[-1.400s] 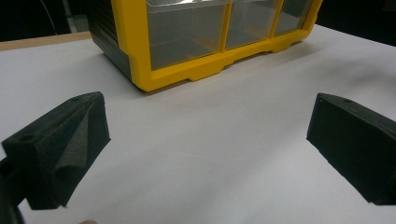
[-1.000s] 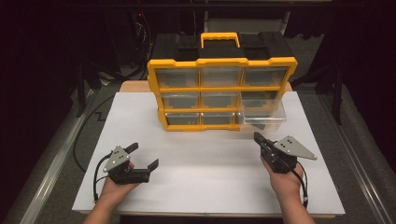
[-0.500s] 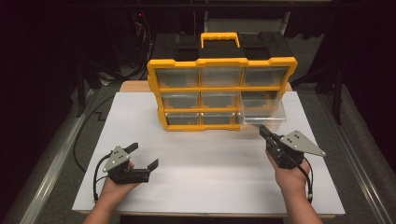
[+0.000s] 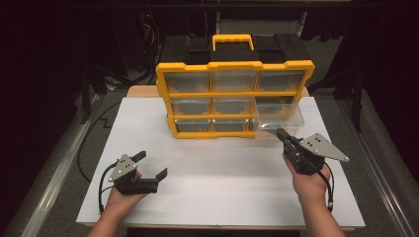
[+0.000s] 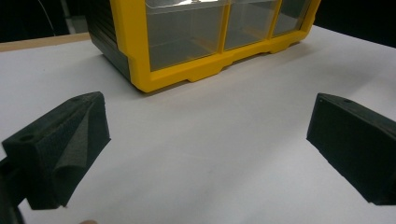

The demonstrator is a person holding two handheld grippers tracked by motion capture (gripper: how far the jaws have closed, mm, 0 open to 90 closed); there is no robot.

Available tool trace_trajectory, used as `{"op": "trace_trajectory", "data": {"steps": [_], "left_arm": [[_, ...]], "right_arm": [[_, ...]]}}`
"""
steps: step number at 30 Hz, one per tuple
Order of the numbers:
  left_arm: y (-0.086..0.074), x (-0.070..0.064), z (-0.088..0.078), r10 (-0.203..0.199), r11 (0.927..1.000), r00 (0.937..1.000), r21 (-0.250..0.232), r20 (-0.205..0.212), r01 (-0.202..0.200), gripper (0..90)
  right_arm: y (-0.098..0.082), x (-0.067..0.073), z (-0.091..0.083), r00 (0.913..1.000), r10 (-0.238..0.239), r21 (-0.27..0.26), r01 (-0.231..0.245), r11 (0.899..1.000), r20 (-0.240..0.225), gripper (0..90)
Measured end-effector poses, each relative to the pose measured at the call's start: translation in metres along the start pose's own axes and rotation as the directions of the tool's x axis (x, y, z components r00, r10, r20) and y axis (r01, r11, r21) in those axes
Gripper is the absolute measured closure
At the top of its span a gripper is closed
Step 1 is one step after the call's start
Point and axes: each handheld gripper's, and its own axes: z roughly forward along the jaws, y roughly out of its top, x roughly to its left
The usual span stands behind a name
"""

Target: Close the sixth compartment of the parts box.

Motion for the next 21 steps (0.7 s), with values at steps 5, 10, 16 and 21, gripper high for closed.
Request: {"op": "trace_trajectory", "data": {"steps": [5,10,16,21], "left_arm": [[0.0,0.0,0.0,0.0,1.0,1.0,0.0,-0.001,0.0,0.4],[0.0,0.0,0.0,-0.002,1.0,1.0,-0.003,-0.001,0.002,0.4],[0.0,0.0,-0.001,-0.004,1.0,1.0,-0.003,0.003,0.004,0.3],[0.0,-0.001,-0.001,-0.004,1.0,1.0,-0.005,0.005,0.004,0.3]], "right_arm": [[0.002,0.0,0.003,1.0,-0.005,0.007,0.004,1.0,0.004,90.0],[0.003,-0.001,0.007,0.9999,0.001,0.016,-0.001,1.0,0.017,90.0],[0.002,-0.002,0.012,0.9997,0.003,0.021,-0.004,1.0,0.024,90.0],[0.003,-0.004,0.017,0.9995,0.011,0.019,-0.011,1.0,0.031,90.0]]}}
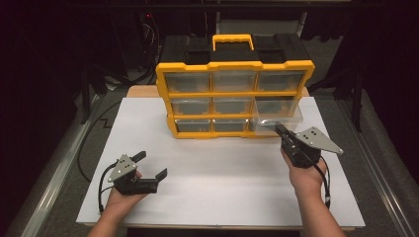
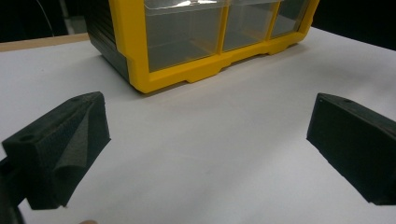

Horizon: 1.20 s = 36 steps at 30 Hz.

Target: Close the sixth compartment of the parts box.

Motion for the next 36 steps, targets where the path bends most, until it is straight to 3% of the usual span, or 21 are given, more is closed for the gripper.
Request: {"op": "trace_trajectory", "data": {"steps": [36], "left_arm": [[0.0,0.002,-0.001,-0.011,0.9999,0.9999,-0.002,-0.001,0.011,0.4]], "right_arm": [[0.008,-0.007,0.031,0.9996,0.008,0.014,-0.009,1.0,0.028,90.0]]}}
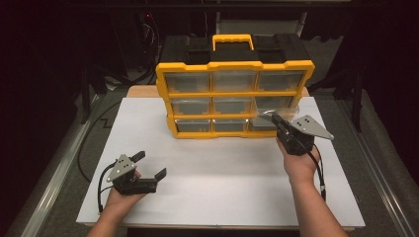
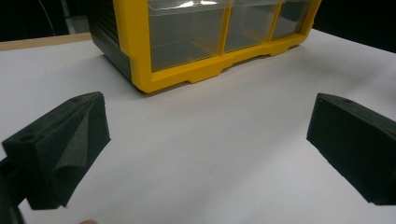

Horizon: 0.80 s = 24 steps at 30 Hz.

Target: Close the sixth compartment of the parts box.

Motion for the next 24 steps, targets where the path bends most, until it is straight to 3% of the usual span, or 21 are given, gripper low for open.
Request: {"op": "trace_trajectory", "data": {"steps": [24], "left_arm": [[0.0,0.002,-0.001,-0.013,0.9999,0.9999,0.002,0.011,0.013,0.3]], "right_arm": [[0.007,-0.002,0.016,0.9999,-0.003,0.014,0.002,1.0,0.014,90.0]]}}
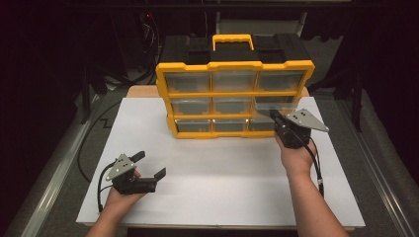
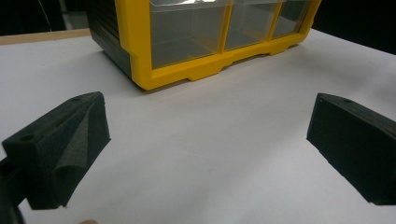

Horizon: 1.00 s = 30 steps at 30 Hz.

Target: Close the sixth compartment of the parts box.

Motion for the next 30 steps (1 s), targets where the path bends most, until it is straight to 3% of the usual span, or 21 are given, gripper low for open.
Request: {"op": "trace_trajectory", "data": {"steps": [30], "left_arm": [[0.0,0.001,0.001,-0.012,0.9999,0.9999,0.004,0.012,0.012,0.4]], "right_arm": [[0.008,-0.005,0.03,0.9991,-0.017,0.035,0.016,0.999,0.038,90.0]]}}
